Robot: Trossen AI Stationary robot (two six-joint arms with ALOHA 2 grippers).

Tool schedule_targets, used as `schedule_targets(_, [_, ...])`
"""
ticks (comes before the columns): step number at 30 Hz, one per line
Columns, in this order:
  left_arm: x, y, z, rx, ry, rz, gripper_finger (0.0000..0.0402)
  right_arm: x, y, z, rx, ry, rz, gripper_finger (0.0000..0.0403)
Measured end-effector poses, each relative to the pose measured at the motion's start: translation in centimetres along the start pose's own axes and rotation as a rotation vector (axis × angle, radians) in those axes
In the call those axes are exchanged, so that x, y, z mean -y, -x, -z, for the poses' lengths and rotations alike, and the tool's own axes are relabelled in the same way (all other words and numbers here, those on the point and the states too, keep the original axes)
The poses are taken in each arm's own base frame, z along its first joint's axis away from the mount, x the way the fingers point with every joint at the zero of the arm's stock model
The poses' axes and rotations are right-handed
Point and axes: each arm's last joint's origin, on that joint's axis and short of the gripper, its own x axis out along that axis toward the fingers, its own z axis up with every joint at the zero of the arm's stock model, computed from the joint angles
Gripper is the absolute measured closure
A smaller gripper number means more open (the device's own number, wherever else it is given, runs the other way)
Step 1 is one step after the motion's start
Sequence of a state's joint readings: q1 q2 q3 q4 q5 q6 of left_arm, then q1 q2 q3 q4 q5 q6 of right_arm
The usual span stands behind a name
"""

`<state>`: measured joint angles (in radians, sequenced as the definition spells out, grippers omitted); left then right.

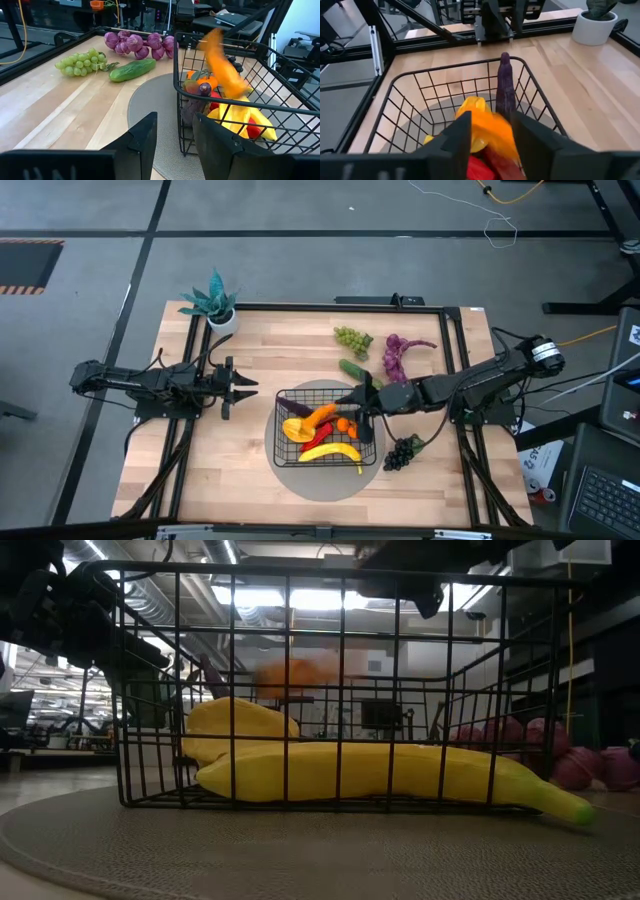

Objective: Build produce basket
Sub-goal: Put the orange chili pepper into the black wire basket, then put the green cucumber into the black wire basket

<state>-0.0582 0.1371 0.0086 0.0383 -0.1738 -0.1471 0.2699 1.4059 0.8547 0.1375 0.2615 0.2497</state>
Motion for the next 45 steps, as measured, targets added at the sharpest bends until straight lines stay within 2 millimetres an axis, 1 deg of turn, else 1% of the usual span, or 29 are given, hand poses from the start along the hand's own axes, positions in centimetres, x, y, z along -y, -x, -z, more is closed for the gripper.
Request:
schedule_targets(5, [0.0,0.0,0.0,0.0,0.0,0.0,0.028,0.0,0.0,-0.2,0.022,-0.009,0.015,0.0203])
schedule_targets(9, [0.0,0.0,0.0,0.0,0.0,0.0,0.028,0.2,0.2,-0.5,0.037,-0.012,0.028,0.0181])
schedule_targets(14, [0.0,0.0,0.0,0.0,0.0,0.0,0.028,0.8,1.4,-1.6,0.08,-0.025,0.036,0.0178])
schedule_targets(21, [0.0,0.0,0.0,0.0,0.0,0.0,0.028,2.2,4.2,-3.6,0.157,0.015,0.061,0.0178])
schedule_targets(26, [0.0,0.0,0.0,0.0,0.0,0.0,0.028,3.3,5.9,-4.3,0.172,0.068,0.099,0.0178])
schedule_targets(29, [0.0,0.0,0.0,0.0,0.0,0.0,0.028,3.8,6.8,-4.6,0.183,0.072,0.164,0.0178])
schedule_targets(31, [0.0,0.0,0.0,0.0,0.0,0.0,0.028,4.2,7.4,-4.8,0.197,0.085,0.26,0.0178])
schedule_targets(33, [0.0,0.0,0.0,0.0,0.0,0.0,0.028,4.6,8.1,-4.8,0.194,0.127,0.385,0.0178])
schedule_targets(36, [0.0,0.0,0.0,0.0,0.0,0.0,0.028,5.2,8.5,-4.5,0.158,0.161,0.574,0.0178])
schedule_targets(38, [0.0,0.0,0.0,0.0,0.0,0.0,0.028,5.7,8.5,-4.1,0.129,0.148,0.649,0.0178])
schedule_targets(41, [0.0,0.0,0.0,0.0,0.0,0.0,0.028,6.7,8.3,-3.5,0.086,0.049,0.662,0.0178])
schedule_targets(45, [0.0,0.0,0.0,0.0,0.0,0.0,0.028,8.9,8.1,-2.9,0.016,-0.097,0.627,0.0178])
